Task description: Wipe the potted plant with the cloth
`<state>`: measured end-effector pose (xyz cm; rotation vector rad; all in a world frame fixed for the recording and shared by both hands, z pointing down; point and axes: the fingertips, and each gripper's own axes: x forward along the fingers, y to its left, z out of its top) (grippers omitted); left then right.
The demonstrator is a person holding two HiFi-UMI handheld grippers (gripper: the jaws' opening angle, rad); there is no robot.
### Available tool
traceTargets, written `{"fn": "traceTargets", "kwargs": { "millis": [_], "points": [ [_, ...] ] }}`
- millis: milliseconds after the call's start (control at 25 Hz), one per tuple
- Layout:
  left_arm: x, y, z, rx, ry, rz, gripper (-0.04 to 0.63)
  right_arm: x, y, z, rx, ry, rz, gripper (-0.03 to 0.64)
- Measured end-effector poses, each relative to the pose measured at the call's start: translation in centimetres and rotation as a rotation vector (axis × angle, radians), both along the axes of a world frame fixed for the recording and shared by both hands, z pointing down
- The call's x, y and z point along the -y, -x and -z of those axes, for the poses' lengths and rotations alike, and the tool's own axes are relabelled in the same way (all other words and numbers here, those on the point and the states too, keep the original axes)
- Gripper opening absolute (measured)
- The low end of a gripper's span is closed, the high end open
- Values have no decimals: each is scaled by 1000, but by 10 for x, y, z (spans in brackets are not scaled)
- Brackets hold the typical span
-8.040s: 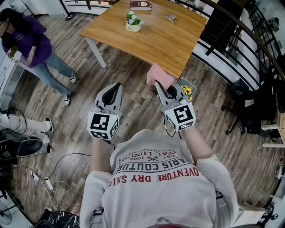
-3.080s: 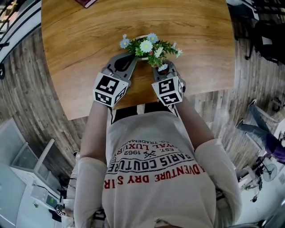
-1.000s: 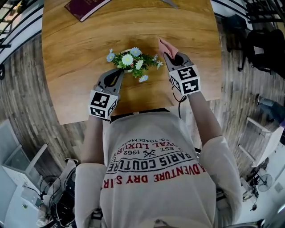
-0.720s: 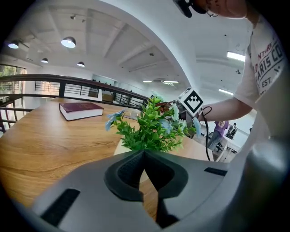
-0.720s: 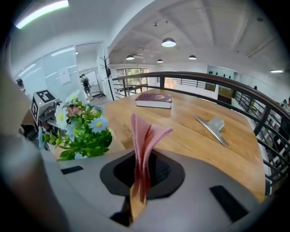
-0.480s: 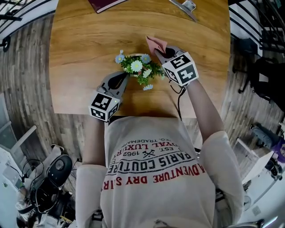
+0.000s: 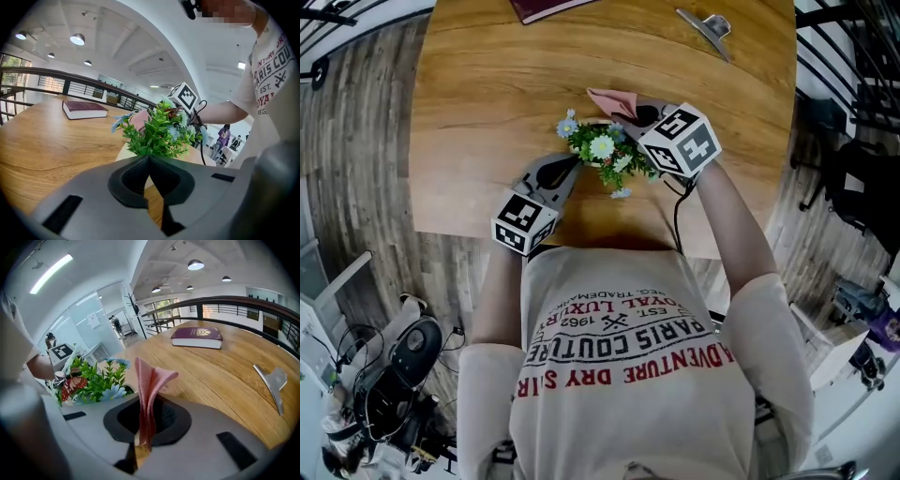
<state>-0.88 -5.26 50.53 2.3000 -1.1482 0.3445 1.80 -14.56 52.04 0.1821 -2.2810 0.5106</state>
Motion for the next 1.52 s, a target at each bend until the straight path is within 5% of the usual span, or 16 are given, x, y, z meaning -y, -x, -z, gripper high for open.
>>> {"fn": "traceTargets", "kwargs": {
  "millis": [800, 1080, 1520],
  "points": [
    [-1, -6, -1, -52, 6, -92, 15, -26, 56, 2, -102, 6, 302, 35],
    [-3, 6, 2, -71, -9, -94, 15, -5, 68, 40, -82, -163, 186, 35],
    [-1, 94, 78, 20, -254, 3, 15, -30, 104, 120, 45, -341, -40, 35]
  ]
}}
